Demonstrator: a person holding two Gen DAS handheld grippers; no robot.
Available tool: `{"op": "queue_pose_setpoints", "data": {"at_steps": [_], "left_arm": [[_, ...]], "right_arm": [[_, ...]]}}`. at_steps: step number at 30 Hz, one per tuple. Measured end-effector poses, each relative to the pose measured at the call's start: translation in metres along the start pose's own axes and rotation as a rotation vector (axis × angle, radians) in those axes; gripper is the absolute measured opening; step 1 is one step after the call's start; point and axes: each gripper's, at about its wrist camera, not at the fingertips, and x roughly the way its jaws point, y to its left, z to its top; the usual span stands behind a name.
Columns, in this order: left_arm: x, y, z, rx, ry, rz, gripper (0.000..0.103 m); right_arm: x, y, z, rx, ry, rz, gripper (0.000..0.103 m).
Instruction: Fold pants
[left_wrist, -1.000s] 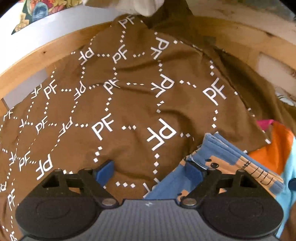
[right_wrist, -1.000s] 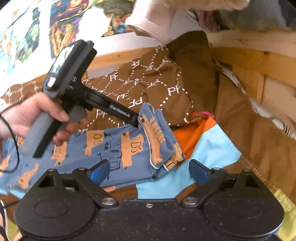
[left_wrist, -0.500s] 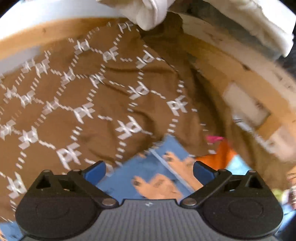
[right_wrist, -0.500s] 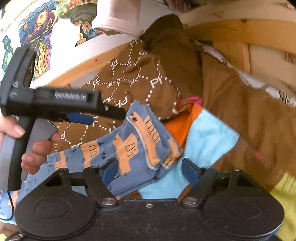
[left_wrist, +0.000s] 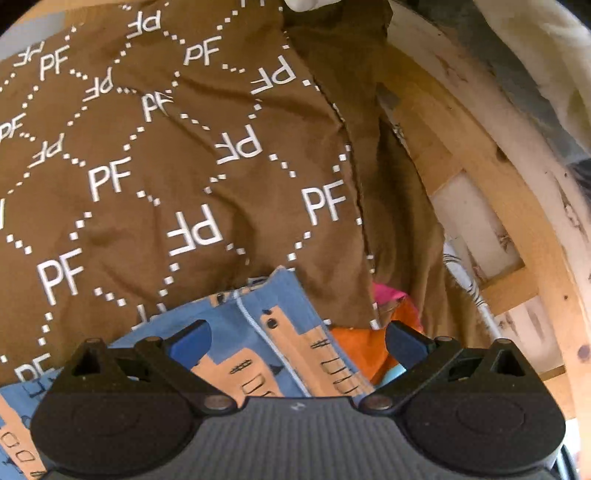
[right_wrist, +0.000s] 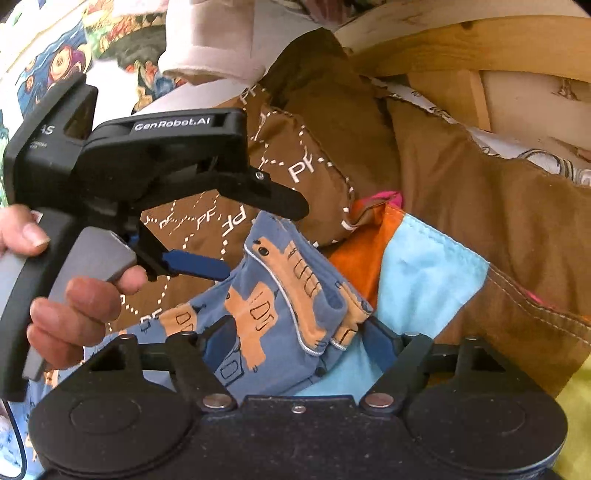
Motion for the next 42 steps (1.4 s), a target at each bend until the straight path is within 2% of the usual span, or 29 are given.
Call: {"op": "queue_pose_setpoints", "data": {"at_steps": [1,3,5,8,10,12,16,22,27,31,36,40,41,42], "left_arm": [[0.0,-0.001,0.001,-0.004,0.004,-0.013,0.102],[0.002,-0.003,0.002,-0.005,0.011,-0.022,0.102],[0.003,-0.007,0.001,0.006,0.012,-0.02,0.102],[0.005,-0.014,-0.001,0.035,0.01,0.019,0.102],[0.007,-0.02,-0.004,0.066,0.01,0.057,0.102],[0.008,-0.025,-0.005,0.091,0.008,0.082,0.102],[0.009,-0.031,-0.006,0.111,0.01,0.1,0.102],[0.01,-0.033,0.0,0.108,0.019,0.11,0.102],[0.014,-0.035,0.004,0.117,0.047,0.151,0.094],[0.016,-0.035,0.006,0.112,0.065,0.145,0.089],[0.02,-0.036,0.005,0.102,0.09,0.212,0.074],[0.016,-0.032,0.002,0.089,0.091,0.229,0.062],[0.015,-0.031,0.001,0.085,0.09,0.233,0.056],[0.014,-0.03,0.0,0.082,0.09,0.235,0.043]], "right_arm": [[0.0,-0.001,0.0,0.005,-0.004,-0.01,0.063],[0.001,-0.003,0.0,0.014,-0.004,-0.024,0.056],[0.002,-0.005,0.001,0.027,-0.007,-0.022,0.053],[0.002,-0.004,0.001,0.021,-0.015,-0.034,0.044],[0.003,-0.005,0.0,0.006,-0.016,-0.05,0.029],[0.003,-0.004,-0.002,-0.013,-0.016,-0.061,0.021],[0.001,0.001,-0.005,-0.061,-0.026,-0.065,0.018],[-0.003,0.019,-0.011,-0.207,-0.058,-0.084,0.017],[-0.002,0.033,-0.017,-0.332,-0.073,-0.107,0.017],[-0.001,0.044,-0.022,-0.437,-0.081,-0.125,0.017],[0.0,0.058,-0.031,-0.564,-0.094,-0.132,0.017],[0.002,0.067,-0.037,-0.615,-0.093,-0.121,0.017],[0.003,0.069,-0.039,-0.624,-0.093,-0.119,0.017],[0.003,0.071,-0.04,-0.634,-0.093,-0.115,0.017]]}}
